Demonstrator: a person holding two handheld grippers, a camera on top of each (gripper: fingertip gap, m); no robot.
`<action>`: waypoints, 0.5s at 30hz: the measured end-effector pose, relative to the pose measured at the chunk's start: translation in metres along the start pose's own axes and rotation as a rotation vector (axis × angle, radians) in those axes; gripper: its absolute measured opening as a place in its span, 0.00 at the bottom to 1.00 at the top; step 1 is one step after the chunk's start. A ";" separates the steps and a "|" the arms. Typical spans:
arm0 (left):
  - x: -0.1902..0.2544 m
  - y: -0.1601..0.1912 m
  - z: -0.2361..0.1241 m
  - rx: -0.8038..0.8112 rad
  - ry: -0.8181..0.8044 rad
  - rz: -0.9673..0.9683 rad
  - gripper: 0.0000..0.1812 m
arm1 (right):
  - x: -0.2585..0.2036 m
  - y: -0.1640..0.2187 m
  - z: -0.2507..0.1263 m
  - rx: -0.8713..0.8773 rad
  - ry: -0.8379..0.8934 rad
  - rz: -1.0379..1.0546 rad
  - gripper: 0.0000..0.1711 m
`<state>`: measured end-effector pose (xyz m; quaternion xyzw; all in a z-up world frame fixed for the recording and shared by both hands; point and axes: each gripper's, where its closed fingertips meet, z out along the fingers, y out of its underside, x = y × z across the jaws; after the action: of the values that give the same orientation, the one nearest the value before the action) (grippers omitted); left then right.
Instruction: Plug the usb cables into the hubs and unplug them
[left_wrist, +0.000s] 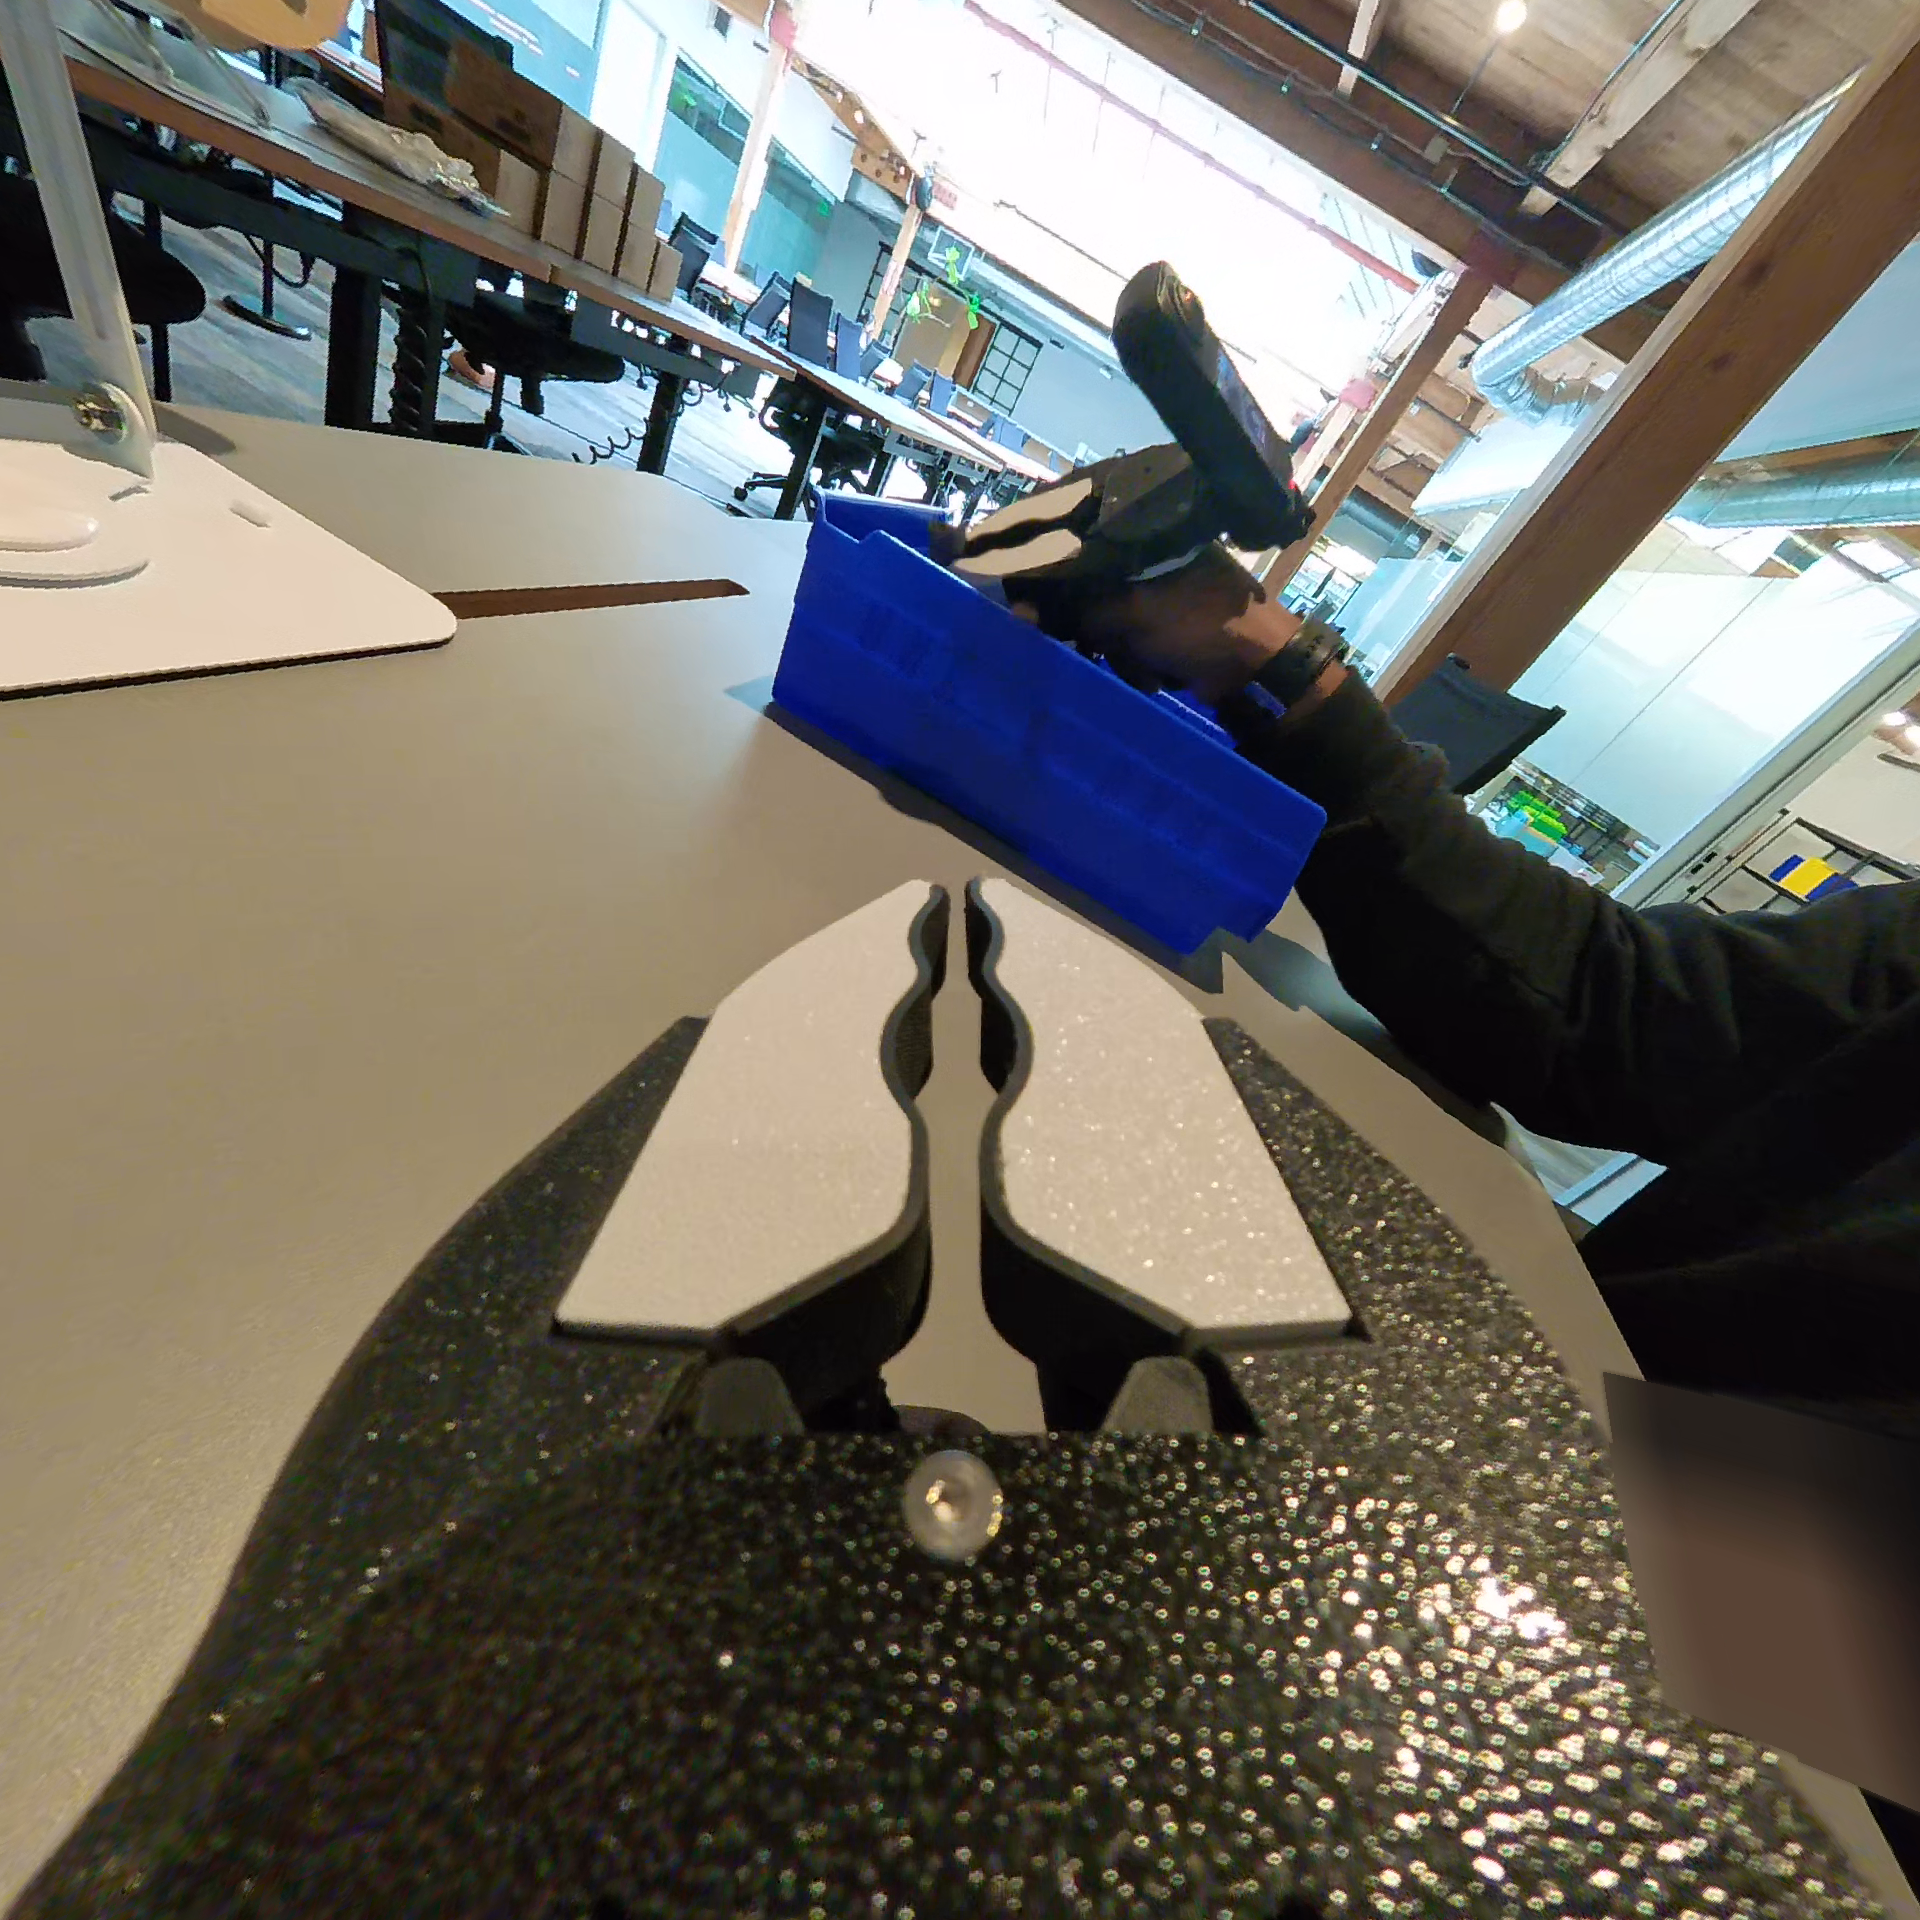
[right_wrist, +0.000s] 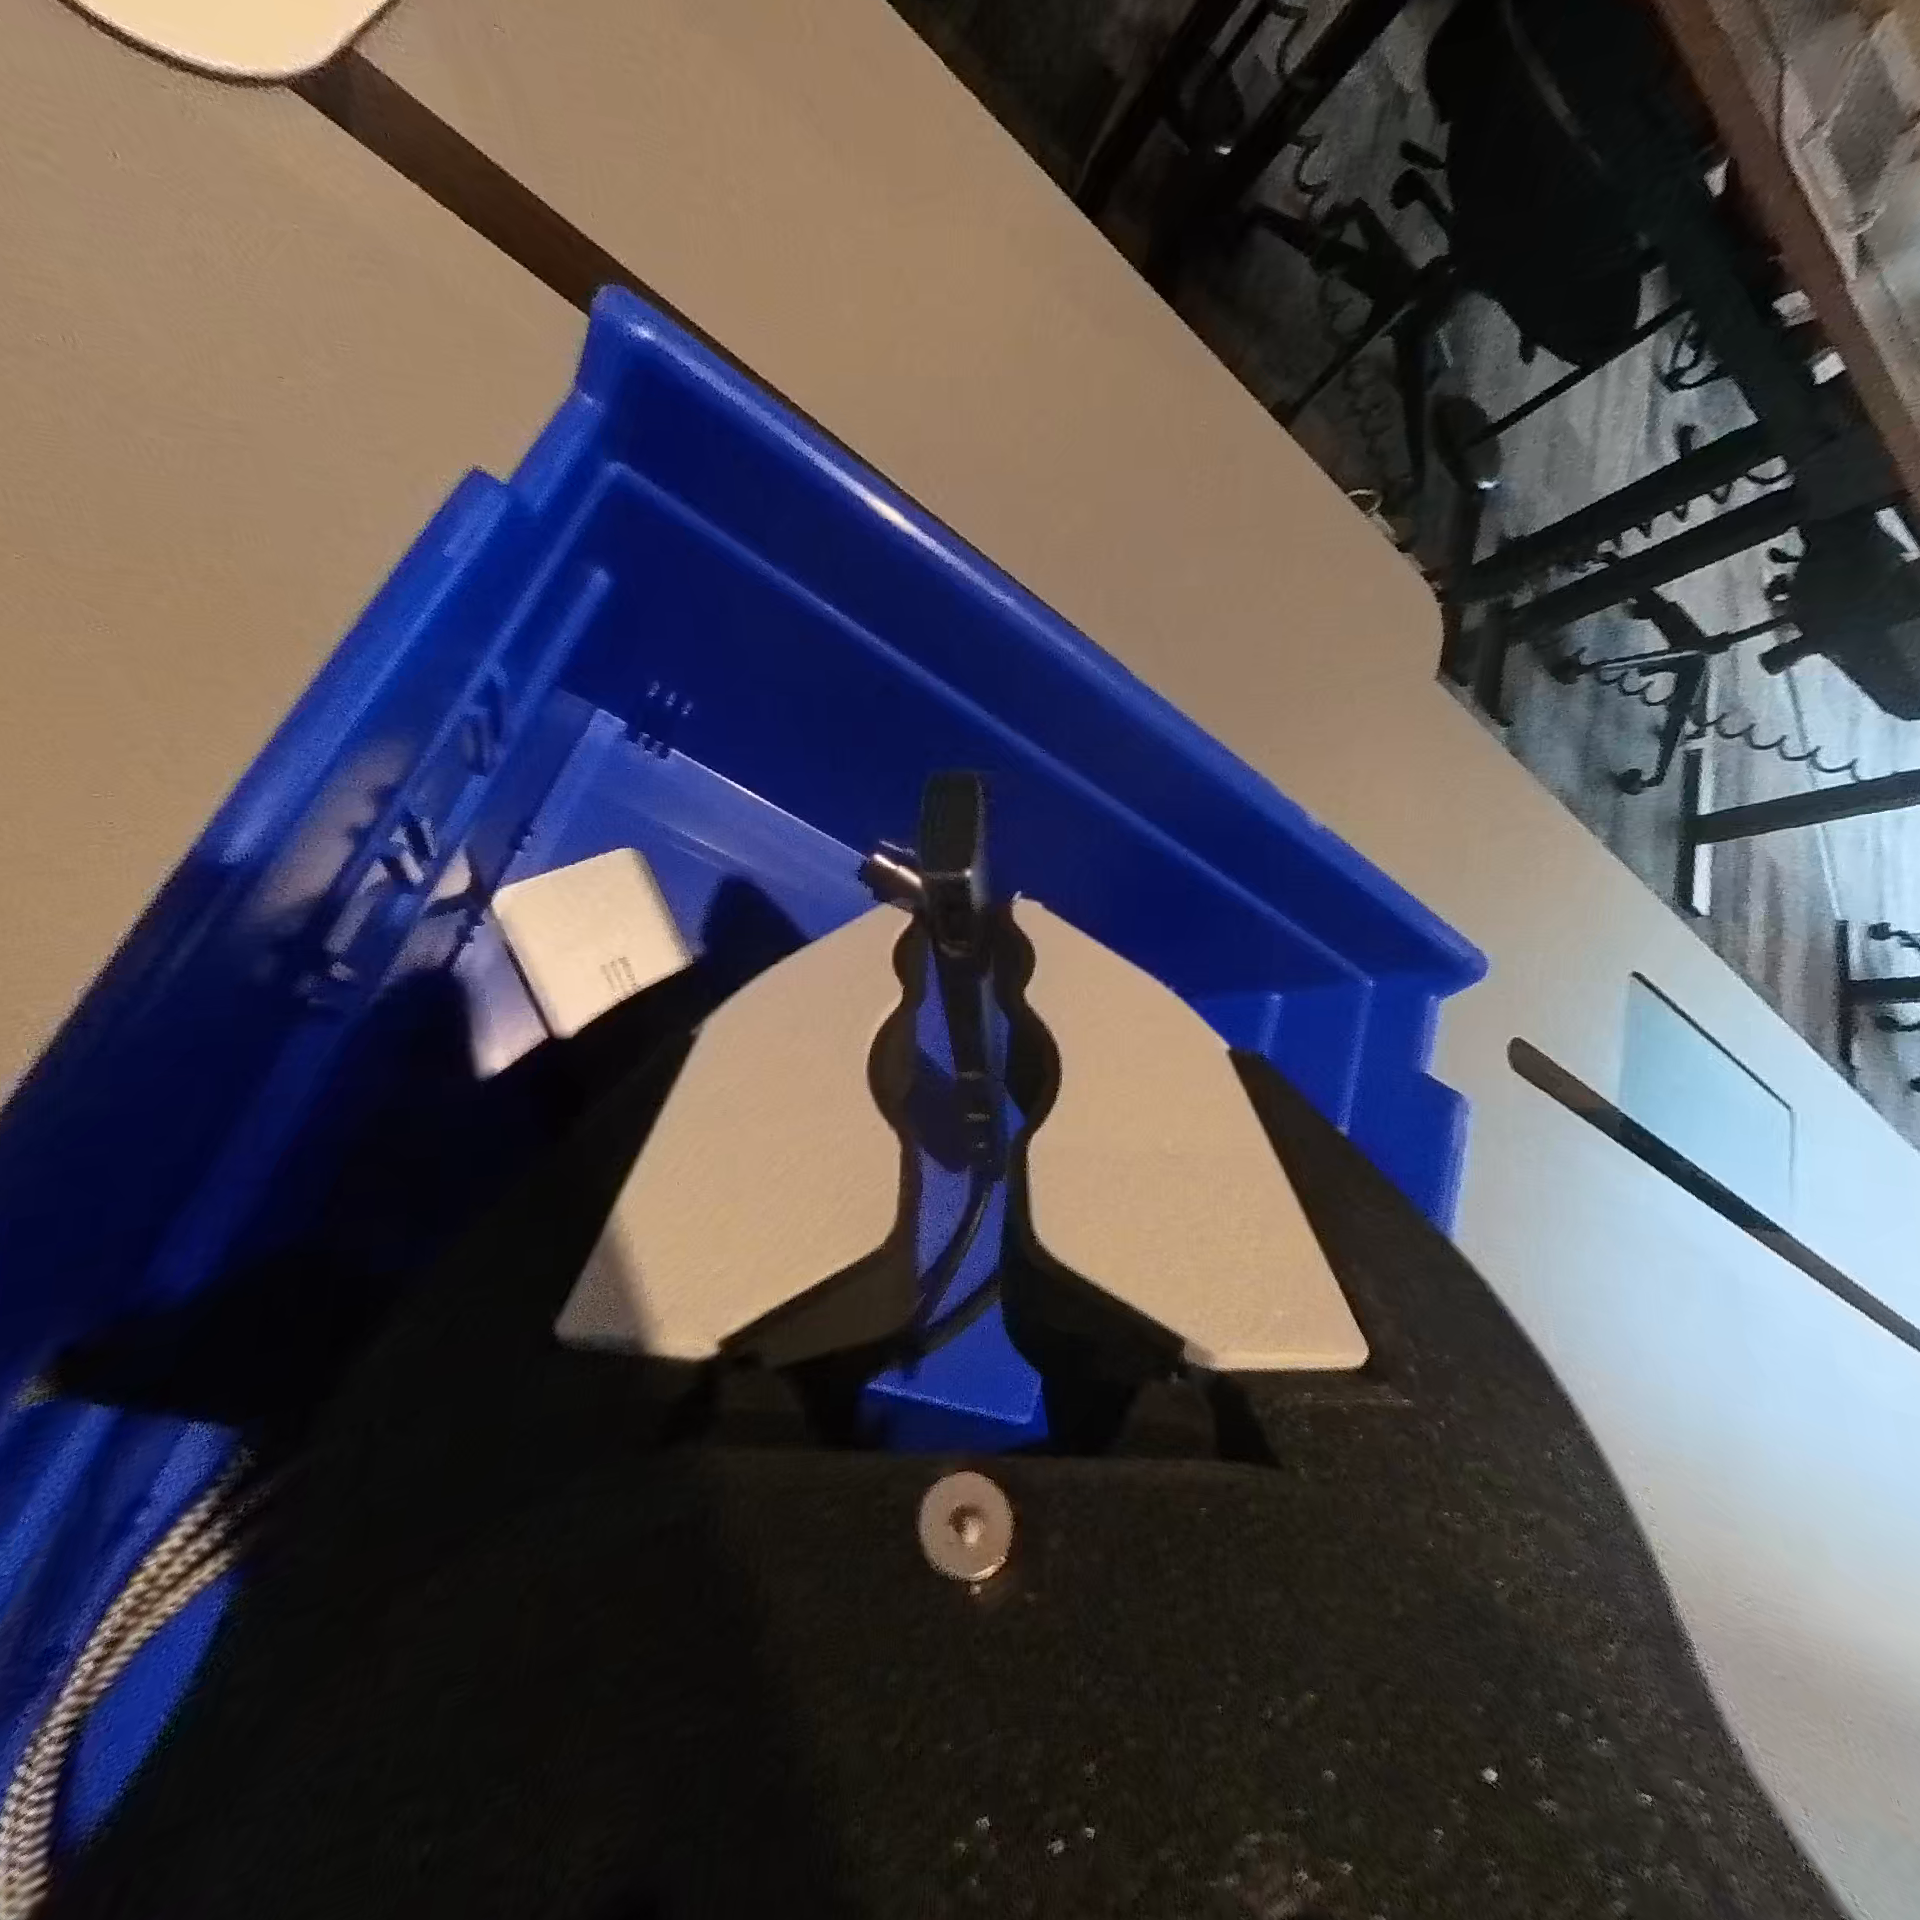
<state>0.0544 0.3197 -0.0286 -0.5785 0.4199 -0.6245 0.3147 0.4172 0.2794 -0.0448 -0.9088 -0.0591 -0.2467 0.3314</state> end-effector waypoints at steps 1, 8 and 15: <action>0.000 0.000 0.000 0.000 0.000 0.000 0.02 | -0.001 0.000 0.000 0.002 -0.010 0.011 0.07; 0.000 0.000 0.000 -0.002 -0.003 0.000 0.02 | 0.004 0.000 -0.002 0.024 -0.038 0.074 0.16; -0.001 0.001 0.001 -0.005 -0.006 0.002 0.01 | 0.018 -0.033 -0.039 0.207 -0.032 0.118 0.19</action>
<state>0.0552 0.3199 -0.0294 -0.5806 0.4210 -0.6216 0.3152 0.4080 0.2795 0.0089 -0.8754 -0.0356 -0.2049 0.4363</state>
